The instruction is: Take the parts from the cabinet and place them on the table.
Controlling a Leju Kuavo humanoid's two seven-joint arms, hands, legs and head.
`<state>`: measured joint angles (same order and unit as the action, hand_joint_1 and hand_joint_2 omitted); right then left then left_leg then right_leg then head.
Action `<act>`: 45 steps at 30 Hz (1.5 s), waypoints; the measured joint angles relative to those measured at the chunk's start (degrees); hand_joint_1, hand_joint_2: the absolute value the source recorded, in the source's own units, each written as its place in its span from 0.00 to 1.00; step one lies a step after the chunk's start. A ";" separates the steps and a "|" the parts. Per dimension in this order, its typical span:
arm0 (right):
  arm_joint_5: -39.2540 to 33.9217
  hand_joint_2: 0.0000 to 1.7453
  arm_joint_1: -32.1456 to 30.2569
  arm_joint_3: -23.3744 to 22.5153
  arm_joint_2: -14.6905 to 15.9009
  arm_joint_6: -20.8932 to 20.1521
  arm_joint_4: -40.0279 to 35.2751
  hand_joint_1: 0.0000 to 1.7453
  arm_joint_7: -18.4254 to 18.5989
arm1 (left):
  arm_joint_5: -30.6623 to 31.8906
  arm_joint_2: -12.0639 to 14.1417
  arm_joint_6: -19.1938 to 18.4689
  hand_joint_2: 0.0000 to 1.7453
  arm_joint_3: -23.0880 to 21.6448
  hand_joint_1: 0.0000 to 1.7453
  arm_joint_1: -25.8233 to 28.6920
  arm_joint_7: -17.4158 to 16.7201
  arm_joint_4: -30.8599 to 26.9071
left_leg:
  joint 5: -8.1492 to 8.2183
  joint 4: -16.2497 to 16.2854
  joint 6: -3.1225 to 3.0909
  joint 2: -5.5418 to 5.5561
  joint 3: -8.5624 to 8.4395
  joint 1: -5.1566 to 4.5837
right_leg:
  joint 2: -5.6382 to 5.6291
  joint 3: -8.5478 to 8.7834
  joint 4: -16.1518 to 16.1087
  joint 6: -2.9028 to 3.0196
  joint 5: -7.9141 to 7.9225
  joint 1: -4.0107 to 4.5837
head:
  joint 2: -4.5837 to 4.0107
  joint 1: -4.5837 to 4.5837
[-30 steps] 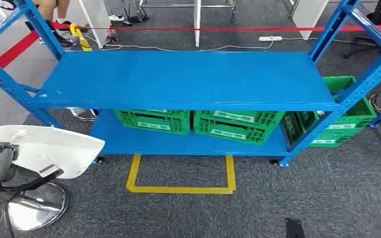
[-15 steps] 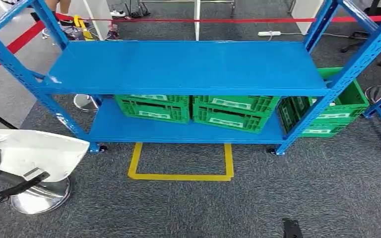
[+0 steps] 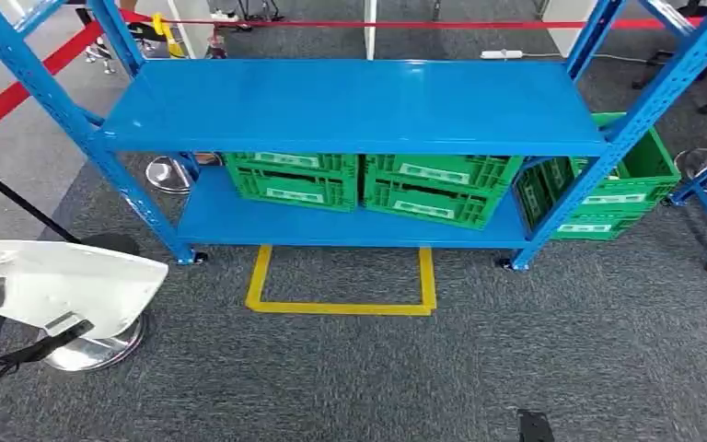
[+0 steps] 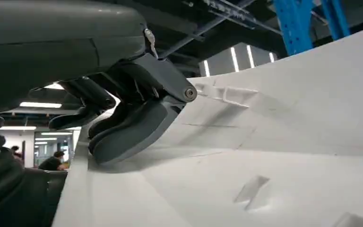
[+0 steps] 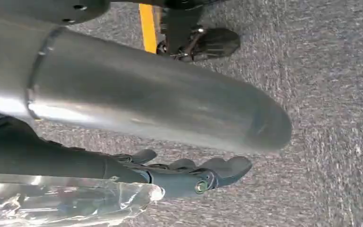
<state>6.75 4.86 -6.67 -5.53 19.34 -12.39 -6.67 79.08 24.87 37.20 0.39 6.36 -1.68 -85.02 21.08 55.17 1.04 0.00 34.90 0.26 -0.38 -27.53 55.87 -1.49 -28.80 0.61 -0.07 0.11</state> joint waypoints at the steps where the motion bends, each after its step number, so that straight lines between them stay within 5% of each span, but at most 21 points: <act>1: 0.00 0.00 -0.03 0.00 0.00 0.00 0.00 0.00 0.00 | -0.04 0.00 0.00 1.00 0.00 1.00 -0.01 0.00 0.00 | -0.44 -0.20 0.27 0.00 0.13 0.16 | -0.05 -0.27 0.14 0.10 0.33 0.16 | 0.00 0.09; 3: 0.04 0.00 -0.18 0.00 -0.11 0.00 0.02 0.00 0.04 | -0.07 0.07 -0.02 1.00 0.07 1.00 0.19 0.00 0.00 | -0.41 -0.24 1.01 0.07 0.84 0.25 | 0.17 -0.73 -0.51 1.18 1.62 -0.35 | 0.00 0.13; 7: 0.26 0.00 0.02 -0.02 -0.15 0.04 0.00 0.00 0.09 | -0.59 0.04 -0.46 1.00 0.31 1.00 0.25 0.20 0.00 | 10.52 13.95 1.80 0.09 5.48 0.27 | 0.28 -3.49 -0.53 2.12 3.28 -0.20 | 0.00 -0.11; 8: 0.28 0.00 -0.05 -0.02 -0.15 0.04 0.00 0.00 0.09 | -0.77 0.04 -0.66 1.00 0.31 1.00 0.34 0.22 0.00 | 10.99 17.62 1.86 0.09 6.29 0.27 | 0.31 -4.09 -0.48 2.08 3.77 -0.18 | 0.00 -0.15; 10: 0.46 0.00 -0.11 -0.02 -0.15 -0.04 0.00 0.00 0.15 | -1.22 0.04 -0.92 1.00 0.31 1.00 0.40 0.22 0.00 | 7.09 17.97 1.83 0.08 4.95 0.28 | 0.36 -5.23 -0.36 1.90 4.65 -0.18 | 0.00 -0.13; 12: 0.70 0.00 -0.08 -0.02 -0.15 -0.22 0.00 0.00 0.57 | -1.49 0.07 -1.03 1.00 0.37 1.00 0.36 0.22 0.00 | 3.64 9.66 1.66 0.08 -0.87 0.33 | 0.32 -6.08 -0.02 1.54 5.22 -0.21 | 0.00 -0.13; 14: 1.24 0.00 -0.03 0.00 -0.15 -0.42 0.00 0.00 0.59 | -1.71 0.07 -1.03 1.00 0.41 1.00 0.11 0.26 -0.02 | 5.47 0.37 1.37 0.15 -6.95 0.17 | 0.32 -6.79 0.82 1.11 5.43 0.20 | 0.00 -0.16; 18: 3.23 0.00 -0.18 0.63 -0.15 0.02 0.02 0.00 1.62 | -1.86 0.02 -1.03 1.00 0.44 1.00 0.23 0.53 -0.02 | 5.88 -0.30 -0.42 0.66 -5.97 0.41 | 0.82 -7.82 1.31 0.03 6.32 0.21 | 0.00 -0.13; 20: 3.56 0.00 -0.19 0.83 -0.13 0.13 0.02 0.00 1.68 | -1.88 0.02 -1.03 1.00 0.44 1.00 0.19 0.61 -0.02 | 5.33 -0.30 -1.17 0.96 -5.62 0.47 | 0.55 -9.61 5.30 -0.76 2.65 0.12 | 0.00 0.09; 23: 4.00 0.00 -0.10 1.25 -0.17 0.20 0.02 0.00 2.01 | -1.88 -0.13 -1.05 1.00 0.44 1.00 0.21 0.77 -0.02 | 4.61 -0.19 -1.47 1.75 -4.65 0.23 | 0.57 -14.29 18.32 -1.19 -3.69 -0.17 | 0.00 0.02; 24: 4.28 0.00 -0.17 1.53 -0.15 0.33 0.02 0.00 2.21 | -1.88 -0.24 -1.05 1.00 0.44 1.00 0.21 0.79 -0.02 | 4.35 -0.15 -1.43 2.19 -4.36 0.17 | 0.53 -14.37 19.46 -1.11 -3.76 -0.15 | 0.00 0.06; 26: 4.88 0.00 -0.17 1.95 -0.15 0.50 0.02 0.00 2.54 | -1.86 -0.28 -1.05 1.00 0.42 1.00 0.19 0.87 -0.02 | 3.97 -0.12 -1.20 3.29 -4.02 0.08 | 0.08 -10.57 13.78 -0.55 -0.52 -0.08 | 0.00 0.07; 28: 5.20 0.00 -0.13 2.23 -0.15 0.59 0.02 0.00 2.64 | -1.88 -0.31 -1.05 1.00 0.42 1.00 0.00 0.87 -0.02 | 3.75 -0.11 -0.96 4.39 -3.96 0.13 | -3.09 -4.46 3.34 0.35 3.16 -0.11 | 0.00 0.07; 29: 5.25 0.00 -0.12 2.30 -0.13 0.63 0.02 0.00 2.71 | -1.88 -0.31 -1.05 1.00 0.44 1.00 -0.26 0.87 -0.02 | 3.55 0.12 -0.63 4.83 -3.51 -0.11 | -4.79 -3.02 1.77 0.72 2.37 -0.51 | 0.00 -0.13; 33: 5.29 0.00 -0.09 2.73 -0.18 0.66 0.02 0.00 2.82 | -1.88 -0.26 -1.03 1.00 0.42 1.00 -0.03 0.90 -0.02 | 2.44 -0.01 1.00 7.46 -2.31 0.42 | -2.30 -3.32 0.94 1.12 2.56 -0.27 | 0.00 -0.09; 35: 5.31 0.00 0.05 2.86 -0.22 0.81 0.00 0.00 2.78 | -1.90 -0.20 -1.05 1.00 0.50 1.00 -0.19 0.90 -0.02 | 5.45 3.19 1.43 2.57 -0.63 0.33 | -0.76 -3.28 0.30 1.77 3.10 -0.54 | 0.00 -0.44; 37: 5.31 0.00 -0.09 2.86 -0.20 0.87 0.02 0.00 2.80 | -1.90 -0.33 -1.05 1.00 0.39 1.00 -0.48 0.90 -0.02 | 10.14 12.42 2.22 0.88 3.53 0.48 | 0.93 -3.63 0.35 1.87 3.18 -0.49 | 0.00 -0.55; 39: 5.46 0.00 -0.22 2.97 -0.20 0.87 0.02 0.00 2.93 | -1.90 -0.37 -1.05 1.00 0.35 1.00 -0.23 0.90 -0.02 | 11.82 18.31 2.68 0.71 6.02 0.64 | 2.51 -3.98 0.38 1.91 3.33 -0.48 | 0.00 -0.61; 42: 5.66 0.00 -0.14 3.17 -0.20 0.90 0.02 0.00 3.06 | -1.90 -0.37 -1.03 1.00 0.39 1.00 -0.29 0.90 -0.02 | 5.89 8.34 2.81 -0.47 0.03 0.73 | 4.95 -4.06 0.51 1.73 3.41 -0.49 | 0.00 -0.59; 44: 5.73 0.00 -0.09 3.21 -0.20 0.90 0.00 0.00 3.08 | -1.90 -0.20 -1.01 1.00 0.46 1.00 -0.69 0.90 -0.02 | 4.18 0.33 2.82 -5.16 -4.48 0.35 | 6.10 -4.16 1.05 1.09 3.14 0.11 | 0.00 -0.68; 45: 5.75 0.00 -0.06 3.24 -0.20 0.81 0.02 0.00 3.13 | -1.90 -0.24 -0.96 1.00 0.44 1.00 -0.91 0.87 -0.02 | 4.00 0.15 1.46 -4.25 -4.17 0.25 | 6.64 -4.51 1.51 0.79 3.09 0.35 | 0.00 -0.70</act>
<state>12.50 4.80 -3.43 -5.73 20.15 -12.37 -3.54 77.18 24.63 36.24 0.83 5.46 -0.81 -85.05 25.09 55.32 2.50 -4.25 30.73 0.51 6.26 -32.04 57.37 -0.70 -25.71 0.96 -0.07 -0.59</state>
